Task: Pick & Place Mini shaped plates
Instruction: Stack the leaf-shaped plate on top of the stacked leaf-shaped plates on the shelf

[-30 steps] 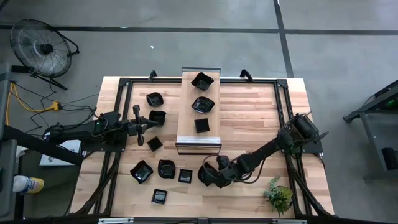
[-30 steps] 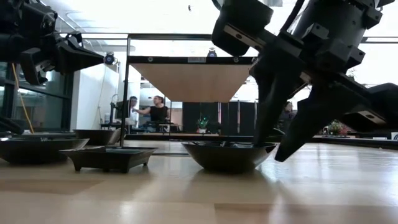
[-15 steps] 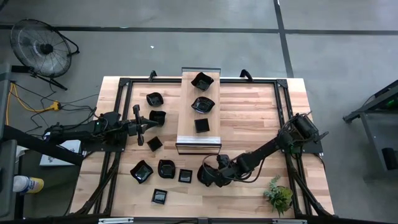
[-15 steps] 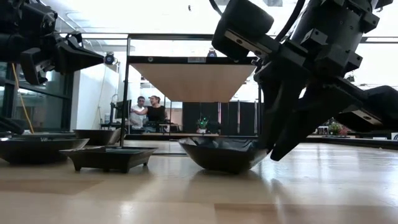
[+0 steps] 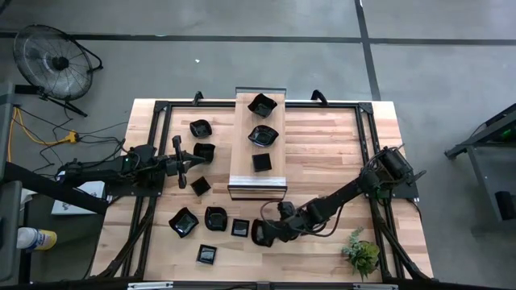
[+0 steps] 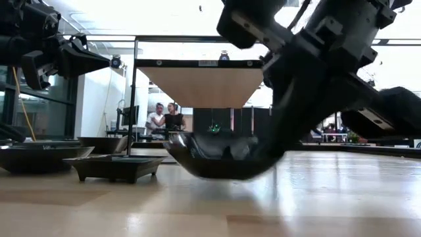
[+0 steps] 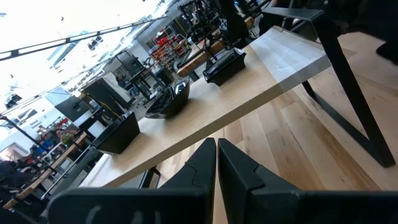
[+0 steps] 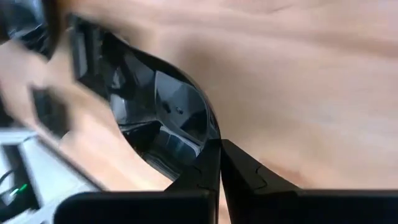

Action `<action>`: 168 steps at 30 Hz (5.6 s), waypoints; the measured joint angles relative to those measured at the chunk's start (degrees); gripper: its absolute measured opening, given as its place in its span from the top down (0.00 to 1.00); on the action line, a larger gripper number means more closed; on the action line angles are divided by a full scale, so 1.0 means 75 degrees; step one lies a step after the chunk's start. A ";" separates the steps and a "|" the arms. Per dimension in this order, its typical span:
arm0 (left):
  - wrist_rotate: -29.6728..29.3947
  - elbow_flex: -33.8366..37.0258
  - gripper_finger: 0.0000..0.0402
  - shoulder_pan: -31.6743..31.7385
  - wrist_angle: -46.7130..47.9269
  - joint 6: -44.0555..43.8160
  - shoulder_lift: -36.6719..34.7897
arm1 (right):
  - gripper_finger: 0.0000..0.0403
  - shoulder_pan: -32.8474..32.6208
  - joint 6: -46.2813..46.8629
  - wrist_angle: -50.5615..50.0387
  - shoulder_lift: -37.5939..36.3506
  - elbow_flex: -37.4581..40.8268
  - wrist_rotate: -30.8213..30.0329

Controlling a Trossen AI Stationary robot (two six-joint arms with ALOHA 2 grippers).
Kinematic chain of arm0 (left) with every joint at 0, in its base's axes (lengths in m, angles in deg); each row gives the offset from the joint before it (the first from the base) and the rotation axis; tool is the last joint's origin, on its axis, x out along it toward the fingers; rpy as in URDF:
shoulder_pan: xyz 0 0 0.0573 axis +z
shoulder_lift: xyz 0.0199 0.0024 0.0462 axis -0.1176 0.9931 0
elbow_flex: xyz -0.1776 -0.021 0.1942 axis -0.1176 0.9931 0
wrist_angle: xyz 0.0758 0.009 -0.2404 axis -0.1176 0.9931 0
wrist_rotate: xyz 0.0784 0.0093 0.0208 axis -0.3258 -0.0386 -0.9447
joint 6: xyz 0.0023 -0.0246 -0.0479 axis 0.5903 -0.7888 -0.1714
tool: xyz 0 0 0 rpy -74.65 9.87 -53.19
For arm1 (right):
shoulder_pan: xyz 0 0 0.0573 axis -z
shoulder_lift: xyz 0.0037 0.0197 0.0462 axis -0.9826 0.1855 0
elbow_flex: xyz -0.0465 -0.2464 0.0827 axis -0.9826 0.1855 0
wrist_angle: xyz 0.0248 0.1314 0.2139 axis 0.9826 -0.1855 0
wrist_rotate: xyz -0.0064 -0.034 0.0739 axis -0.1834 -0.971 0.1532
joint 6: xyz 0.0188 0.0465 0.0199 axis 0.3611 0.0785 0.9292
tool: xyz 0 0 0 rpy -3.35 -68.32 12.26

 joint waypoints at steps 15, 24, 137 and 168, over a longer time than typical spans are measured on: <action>0.0000 0.0000 0.97 -0.0001 0.0003 0.0000 0.0003 | 1.00 0.0090 -0.1219 0.0968 -0.1021 0.0000 0.0399; 0.0000 -0.0001 0.97 -0.0001 0.0003 0.0000 0.0002 | 1.00 0.0754 -0.2987 0.0111 -0.2059 -0.0541 0.0433; 0.0000 -0.0003 0.97 -0.0002 0.0001 0.0000 0.0001 | 1.00 0.7294 -1.5207 -0.9637 0.1507 -0.8786 0.3362; 0.0000 -0.0001 0.97 -0.0003 0.0001 0.0000 0.0000 | 0.96 0.7210 -1.5726 -0.9705 0.1649 -0.8786 0.2655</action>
